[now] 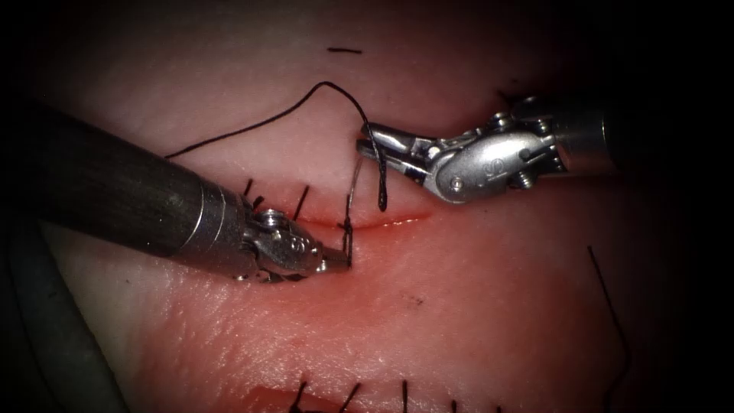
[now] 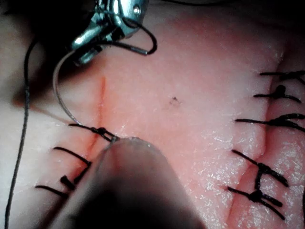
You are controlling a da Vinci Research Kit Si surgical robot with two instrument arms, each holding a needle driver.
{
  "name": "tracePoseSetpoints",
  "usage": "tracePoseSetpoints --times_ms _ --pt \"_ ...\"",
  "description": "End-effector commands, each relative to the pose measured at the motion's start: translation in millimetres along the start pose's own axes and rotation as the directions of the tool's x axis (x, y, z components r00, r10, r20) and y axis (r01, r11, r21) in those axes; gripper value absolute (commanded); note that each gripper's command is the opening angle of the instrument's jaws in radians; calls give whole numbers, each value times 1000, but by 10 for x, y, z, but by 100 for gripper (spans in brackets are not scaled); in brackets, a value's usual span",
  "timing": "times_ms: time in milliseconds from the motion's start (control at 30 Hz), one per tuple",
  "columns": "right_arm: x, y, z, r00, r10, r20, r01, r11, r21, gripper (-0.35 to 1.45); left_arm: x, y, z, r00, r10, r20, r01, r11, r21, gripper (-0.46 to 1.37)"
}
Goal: Wound Closure
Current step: Use the right gripper to throw the needle through the top of the wound
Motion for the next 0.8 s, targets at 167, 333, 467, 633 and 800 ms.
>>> tracePoseSetpoints --times_ms 167,333,467,633,800 --pt "2 3 1 1000 -20 -1 20 1000 -5 -35 1 1 -1 1000 2 -2 -2 1000 -14 -35" --pt "3 7 1 999 -46 -1 46 999 -4 -35 2 2 -3 1000 3 -2 -3 1000 -16 -35" --pt "3 12 0 997 -78 0 78 997 0 -35 1 2 -4 1000 3 -3 -3 1000 -16 -35" --pt "4 20 -4 993 -120 -4 120 993 -3 -35 1 2 -4 1000 4 -3 -4 1000 -17 -35" --pt "3 23 -7 990 -142 -6 142 990 -1 -35 1 2 -4 1000 4 -3 -4 1000 -17 -35"
